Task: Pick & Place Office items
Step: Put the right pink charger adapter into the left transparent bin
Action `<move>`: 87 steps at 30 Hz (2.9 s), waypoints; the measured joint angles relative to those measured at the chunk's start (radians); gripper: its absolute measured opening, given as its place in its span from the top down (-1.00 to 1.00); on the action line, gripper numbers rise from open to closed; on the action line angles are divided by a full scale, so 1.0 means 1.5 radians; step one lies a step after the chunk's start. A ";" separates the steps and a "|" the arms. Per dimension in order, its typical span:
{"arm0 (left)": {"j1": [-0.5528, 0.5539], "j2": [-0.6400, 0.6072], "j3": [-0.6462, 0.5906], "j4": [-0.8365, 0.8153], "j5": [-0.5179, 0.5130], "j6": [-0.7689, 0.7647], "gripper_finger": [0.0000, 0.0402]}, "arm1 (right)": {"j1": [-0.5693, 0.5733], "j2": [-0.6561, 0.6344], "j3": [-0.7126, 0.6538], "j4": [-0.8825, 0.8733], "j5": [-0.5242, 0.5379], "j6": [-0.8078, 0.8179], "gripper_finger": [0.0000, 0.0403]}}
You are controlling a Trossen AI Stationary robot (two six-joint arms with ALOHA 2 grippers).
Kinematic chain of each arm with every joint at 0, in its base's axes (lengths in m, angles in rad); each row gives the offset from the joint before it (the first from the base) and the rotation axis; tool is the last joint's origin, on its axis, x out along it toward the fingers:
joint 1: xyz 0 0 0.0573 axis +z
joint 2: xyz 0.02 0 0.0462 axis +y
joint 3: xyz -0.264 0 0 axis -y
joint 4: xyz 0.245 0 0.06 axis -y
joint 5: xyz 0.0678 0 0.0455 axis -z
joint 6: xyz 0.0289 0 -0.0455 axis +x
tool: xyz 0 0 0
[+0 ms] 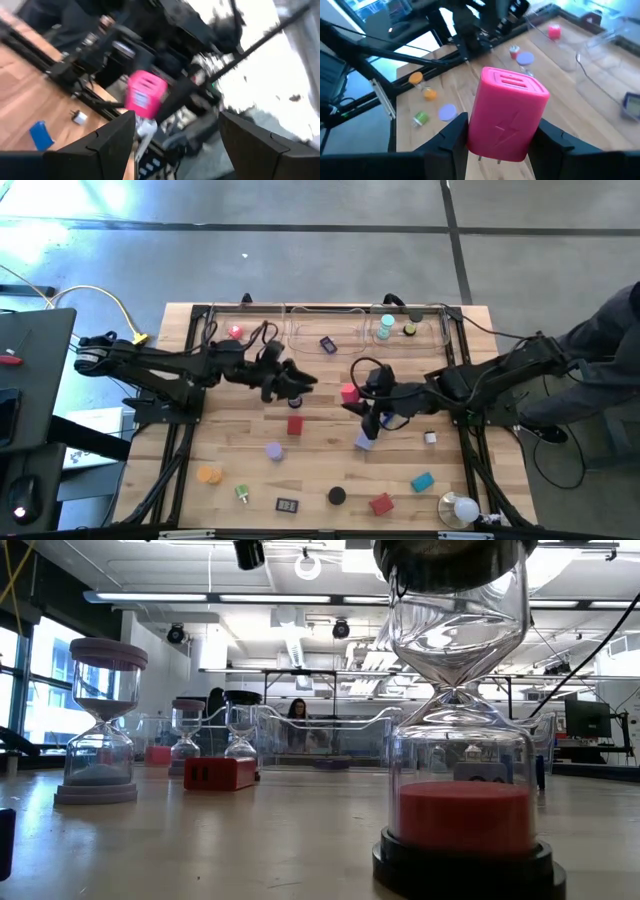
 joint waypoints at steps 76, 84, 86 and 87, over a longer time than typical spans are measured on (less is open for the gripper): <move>0.139 0.062 0.001 0.145 0.099 0.448 -0.86 | -0.263 0.064 0.001 0.264 -0.350 -0.264 0.27; 0.139 0.062 0.001 0.145 0.099 0.449 -0.86 | -0.278 0.073 0.000 0.265 -0.367 -0.280 0.28; 0.139 0.065 0.001 0.146 0.099 0.449 -0.86 | -0.280 0.078 0.000 0.265 -0.374 -0.280 0.28; 0.139 0.067 0.001 0.145 0.099 0.449 -0.86 | -0.280 0.081 0.000 0.270 -0.376 -0.280 0.28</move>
